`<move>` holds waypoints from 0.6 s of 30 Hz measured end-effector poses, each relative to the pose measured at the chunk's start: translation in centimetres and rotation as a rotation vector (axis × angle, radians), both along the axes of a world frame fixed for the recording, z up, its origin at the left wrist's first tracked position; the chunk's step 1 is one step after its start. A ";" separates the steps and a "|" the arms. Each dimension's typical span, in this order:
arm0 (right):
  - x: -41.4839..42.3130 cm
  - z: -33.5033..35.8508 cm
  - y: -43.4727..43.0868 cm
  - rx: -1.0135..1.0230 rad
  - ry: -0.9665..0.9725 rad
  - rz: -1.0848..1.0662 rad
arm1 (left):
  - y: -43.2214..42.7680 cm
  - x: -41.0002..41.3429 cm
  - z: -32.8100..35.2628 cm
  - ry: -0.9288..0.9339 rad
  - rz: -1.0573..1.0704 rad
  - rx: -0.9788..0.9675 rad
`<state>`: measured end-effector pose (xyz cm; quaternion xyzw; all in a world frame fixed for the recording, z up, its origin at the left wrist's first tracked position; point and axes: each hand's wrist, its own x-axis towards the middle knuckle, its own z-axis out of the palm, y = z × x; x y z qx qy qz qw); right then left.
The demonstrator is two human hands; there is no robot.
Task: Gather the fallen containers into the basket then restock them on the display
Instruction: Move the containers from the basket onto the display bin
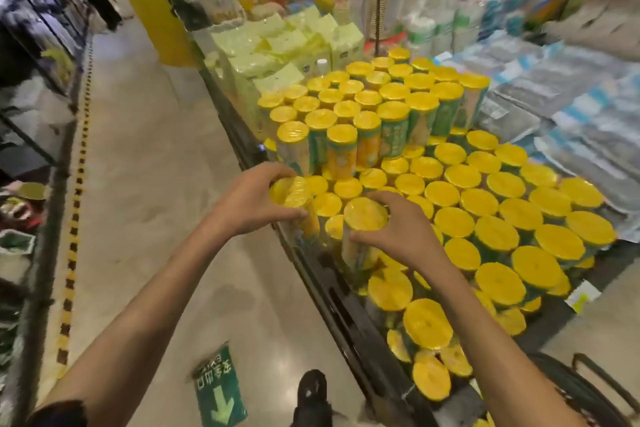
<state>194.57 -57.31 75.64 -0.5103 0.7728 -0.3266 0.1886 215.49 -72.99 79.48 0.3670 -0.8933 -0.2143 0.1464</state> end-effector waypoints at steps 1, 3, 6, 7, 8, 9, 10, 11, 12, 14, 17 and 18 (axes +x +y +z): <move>0.3 0.1 -1.0 0.014 0.007 -0.019 | -1.6 -0.3 0.3 -0.014 -0.049 -0.016; 0.8 0.3 -2.9 0.031 0.020 -0.065 | -4.5 -1.2 0.8 -0.035 -0.146 -0.035; 1.4 0.4 -5.4 0.048 0.023 -0.134 | -8.4 -2.7 1.1 -0.071 -0.284 -0.040; 1.6 0.3 -6.1 0.057 0.036 -0.150 | -9.5 -3.3 1.1 -0.088 -0.320 -0.042; 1.7 0.3 -6.7 0.068 0.050 -0.166 | -10.4 -3.9 1.2 -0.102 -0.356 -0.052; 1.7 0.4 -7.3 0.078 0.064 -0.182 | -11.3 -4.6 1.1 -0.114 -0.391 -0.060; 1.8 0.4 -7.9 0.087 0.072 -0.199 | -11.9 -5.3 1.1 -0.121 -0.430 -0.068; 1.7 0.4 -8.3 0.092 0.076 -0.215 | -12.4 -6.0 1.2 -0.132 -0.463 -0.070; 1.7 0.5 -8.8 0.094 0.076 -0.230 | -13.0 -6.7 1.2 -0.142 -0.492 -0.076; 1.5 0.6 -9.5 0.093 0.076 -0.256 | -14.0 -8.0 1.1 -0.167 -0.537 -0.083; 1.3 0.7 -10.6 0.114 0.090 -0.283 | -15.6 -9.5 0.7 -0.217 -0.588 -0.082; 1.4 0.6 -11.0 0.125 0.090 -0.289 | -16.1 -10.0 0.6 -0.235 -0.607 -0.084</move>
